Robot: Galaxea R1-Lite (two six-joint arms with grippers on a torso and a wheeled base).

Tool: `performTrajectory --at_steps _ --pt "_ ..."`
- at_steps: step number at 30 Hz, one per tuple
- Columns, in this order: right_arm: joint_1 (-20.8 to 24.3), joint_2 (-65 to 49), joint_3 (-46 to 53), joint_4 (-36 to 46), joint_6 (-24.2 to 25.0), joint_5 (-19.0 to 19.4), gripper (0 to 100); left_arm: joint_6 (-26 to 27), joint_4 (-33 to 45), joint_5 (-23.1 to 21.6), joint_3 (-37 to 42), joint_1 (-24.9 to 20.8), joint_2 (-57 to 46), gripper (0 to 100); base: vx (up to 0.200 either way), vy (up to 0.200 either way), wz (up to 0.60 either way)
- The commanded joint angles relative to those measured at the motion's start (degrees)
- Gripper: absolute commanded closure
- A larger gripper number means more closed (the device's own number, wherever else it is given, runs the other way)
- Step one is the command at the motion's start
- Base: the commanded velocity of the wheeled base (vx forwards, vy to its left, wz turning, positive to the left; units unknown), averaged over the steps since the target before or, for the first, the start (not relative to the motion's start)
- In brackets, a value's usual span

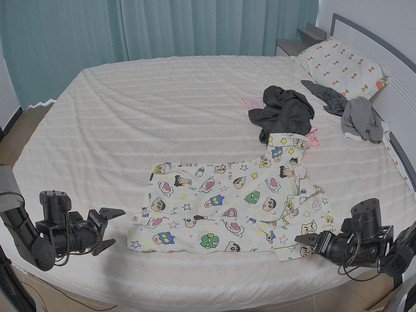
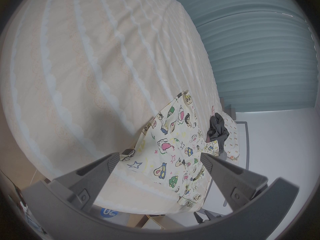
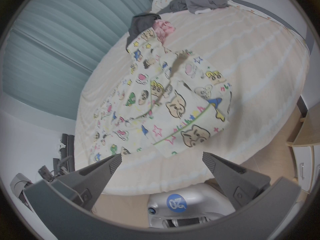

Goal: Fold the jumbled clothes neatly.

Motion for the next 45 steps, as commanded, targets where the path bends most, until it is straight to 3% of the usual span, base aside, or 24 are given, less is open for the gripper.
performTrajectory --at_steps 1,10,15,20,23,33,45 --pt "-1.52 -0.73 -3.91 -0.18 -0.17 2.27 0 -0.02 -0.03 0.06 -0.05 -0.12 -0.28 0 0.000 0.000 0.00" --pt "-8.64 13.07 -10.41 -0.80 -0.35 8.16 0 -0.02 -0.03 -0.47 0.04 -1.00 -0.72 0 0.000 0.000 0.00" --pt "-11.98 18.69 -11.91 -2.99 -2.55 8.42 0 -0.02 -0.20 -0.55 1.18 -1.35 -2.03 0 0.000 0.000 0.00" --pt "-12.33 19.13 -11.47 -5.28 -2.63 8.68 0 -0.11 -2.22 -0.55 2.06 -1.44 -2.47 0 0.000 0.000 0.00" --pt "-12.33 18.16 -11.38 -5.46 -2.63 8.59 0 -0.28 -3.19 -0.55 2.41 -1.53 -2.47 0 0.000 0.000 0.00" --pt "-8.90 -0.82 -6.02 -5.02 -2.37 8.68 0 -0.64 -4.16 -0.64 3.03 -1.88 -2.83 0 0.000 0.000 0.00" --pt "-8.55 -4.95 -3.91 -5.10 -2.90 7.10 0 -0.28 -4.16 0.06 3.11 -4.25 -2.83 0 0.100 0.000 0.00"
